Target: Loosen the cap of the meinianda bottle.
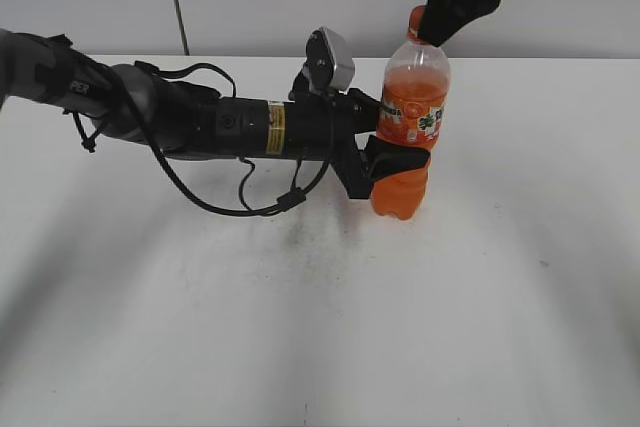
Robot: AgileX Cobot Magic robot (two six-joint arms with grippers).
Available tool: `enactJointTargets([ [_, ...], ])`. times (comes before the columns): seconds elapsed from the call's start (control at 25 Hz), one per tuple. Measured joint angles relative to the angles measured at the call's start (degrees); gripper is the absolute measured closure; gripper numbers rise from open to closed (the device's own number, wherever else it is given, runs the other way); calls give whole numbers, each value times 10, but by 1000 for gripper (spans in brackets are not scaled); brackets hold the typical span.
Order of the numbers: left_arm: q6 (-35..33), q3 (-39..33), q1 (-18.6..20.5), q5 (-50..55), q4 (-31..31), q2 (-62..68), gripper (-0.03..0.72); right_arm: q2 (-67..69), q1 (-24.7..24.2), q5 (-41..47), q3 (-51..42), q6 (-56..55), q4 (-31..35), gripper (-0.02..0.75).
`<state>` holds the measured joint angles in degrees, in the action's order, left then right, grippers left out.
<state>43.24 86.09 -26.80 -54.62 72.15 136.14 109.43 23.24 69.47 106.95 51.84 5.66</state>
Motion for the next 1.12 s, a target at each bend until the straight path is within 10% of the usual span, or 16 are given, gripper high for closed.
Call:
enactJointTargets([
  [0.52, 0, 0, 0, 0, 0, 0, 260, -35, 0, 2, 0, -562, 13, 204],
  [0.92, 0, 0, 0, 0, 0, 0, 260, -6, 0, 0, 0, -594, 16, 300],
  [1.12, 0, 0, 0, 0, 0, 0, 260, -5, 0, 0, 0, -593, 21, 469],
])
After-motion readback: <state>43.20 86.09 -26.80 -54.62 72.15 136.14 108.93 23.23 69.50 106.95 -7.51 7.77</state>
